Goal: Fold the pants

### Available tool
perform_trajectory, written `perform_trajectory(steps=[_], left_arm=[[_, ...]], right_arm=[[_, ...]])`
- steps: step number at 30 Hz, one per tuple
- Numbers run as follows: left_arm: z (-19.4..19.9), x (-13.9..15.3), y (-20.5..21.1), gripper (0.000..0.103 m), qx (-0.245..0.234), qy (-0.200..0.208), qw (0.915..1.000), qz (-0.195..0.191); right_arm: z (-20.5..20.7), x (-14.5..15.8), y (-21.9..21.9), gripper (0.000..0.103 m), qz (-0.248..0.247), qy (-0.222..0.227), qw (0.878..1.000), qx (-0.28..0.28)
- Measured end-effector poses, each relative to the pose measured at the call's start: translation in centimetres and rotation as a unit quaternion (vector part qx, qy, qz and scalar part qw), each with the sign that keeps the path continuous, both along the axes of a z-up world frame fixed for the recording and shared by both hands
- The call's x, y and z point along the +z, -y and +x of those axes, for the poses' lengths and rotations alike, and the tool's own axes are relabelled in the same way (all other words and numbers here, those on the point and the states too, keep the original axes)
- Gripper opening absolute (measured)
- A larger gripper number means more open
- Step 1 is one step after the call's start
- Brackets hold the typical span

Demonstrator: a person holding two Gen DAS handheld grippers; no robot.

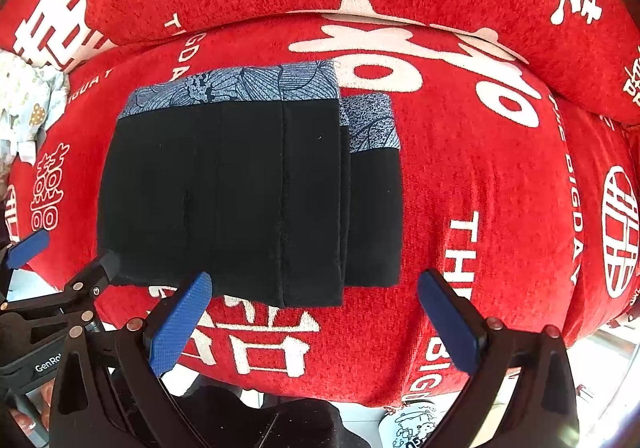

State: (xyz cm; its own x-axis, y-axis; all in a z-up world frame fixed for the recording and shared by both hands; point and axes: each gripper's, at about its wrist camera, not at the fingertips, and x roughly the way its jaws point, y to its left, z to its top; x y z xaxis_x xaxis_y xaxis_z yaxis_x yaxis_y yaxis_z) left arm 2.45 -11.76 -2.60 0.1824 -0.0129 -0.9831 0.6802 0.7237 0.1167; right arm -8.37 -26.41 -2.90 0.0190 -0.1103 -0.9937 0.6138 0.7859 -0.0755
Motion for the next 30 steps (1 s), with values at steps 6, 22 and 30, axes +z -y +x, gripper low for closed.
perform_trajectory(steps=[6,22,30], left_arm=[[-0.01,-0.03,0.0,0.103,0.002,0.001,1.0,-0.002],[-0.09,-0.18,-0.26,0.103,0.005,0.0,1.0,-0.003],[-0.13,-0.17,-0.38,0.103,0.005,0.0,0.9999,-0.012]], right_arm=[[0.15,0.03,-0.14,0.103,-0.001,-0.001,1.0,0.003],[0.21,0.01,-0.58,0.103,-0.002,-0.002,1.0,0.005],[0.12,-0.02,-0.73,0.103,-0.003,-0.003,1.0,0.006]])
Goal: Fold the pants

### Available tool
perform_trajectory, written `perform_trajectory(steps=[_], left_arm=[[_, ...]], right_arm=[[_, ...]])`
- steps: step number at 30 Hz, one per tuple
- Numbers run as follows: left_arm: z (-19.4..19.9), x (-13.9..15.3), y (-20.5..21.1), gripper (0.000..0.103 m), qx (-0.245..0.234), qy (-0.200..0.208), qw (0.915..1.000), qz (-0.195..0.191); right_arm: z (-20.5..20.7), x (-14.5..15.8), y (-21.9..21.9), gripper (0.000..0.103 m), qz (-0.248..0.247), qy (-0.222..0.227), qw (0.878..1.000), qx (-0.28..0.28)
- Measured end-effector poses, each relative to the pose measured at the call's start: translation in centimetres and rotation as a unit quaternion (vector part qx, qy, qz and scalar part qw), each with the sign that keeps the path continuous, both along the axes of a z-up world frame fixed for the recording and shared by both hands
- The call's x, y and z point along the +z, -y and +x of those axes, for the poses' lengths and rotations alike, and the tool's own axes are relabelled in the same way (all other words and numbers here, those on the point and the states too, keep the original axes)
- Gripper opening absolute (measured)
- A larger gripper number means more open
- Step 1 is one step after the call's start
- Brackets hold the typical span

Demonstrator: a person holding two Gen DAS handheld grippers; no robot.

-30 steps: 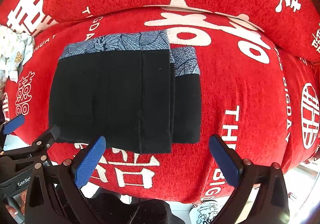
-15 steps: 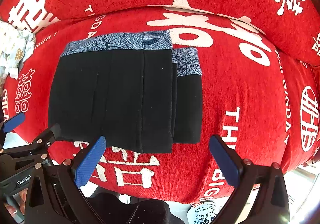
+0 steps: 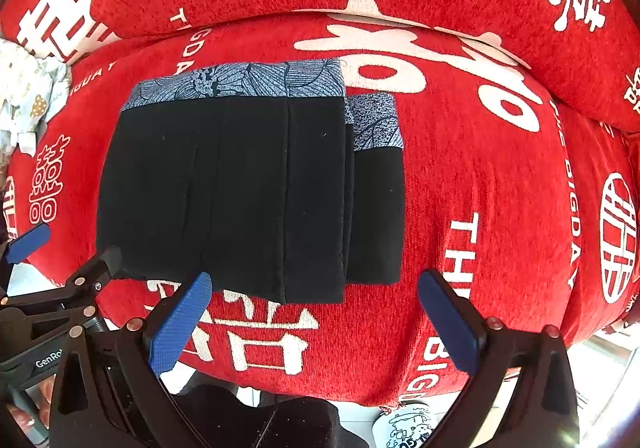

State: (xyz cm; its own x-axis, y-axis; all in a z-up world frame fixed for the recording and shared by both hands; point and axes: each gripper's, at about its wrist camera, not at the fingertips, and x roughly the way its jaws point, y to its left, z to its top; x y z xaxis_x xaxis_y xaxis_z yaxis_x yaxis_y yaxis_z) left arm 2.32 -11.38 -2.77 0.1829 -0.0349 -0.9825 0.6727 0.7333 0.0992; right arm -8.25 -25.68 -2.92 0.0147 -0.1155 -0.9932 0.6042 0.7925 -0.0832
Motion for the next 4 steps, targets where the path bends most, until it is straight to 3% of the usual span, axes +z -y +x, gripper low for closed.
perform_trajectory(steps=[4], left_arm=[[-0.01,-0.03,-0.03,0.103,-0.001,-0.007,0.9999,-0.009]], right_arm=[[-0.02,-0.02,-0.02,0.103,0.001,0.0,1.0,-0.001]])
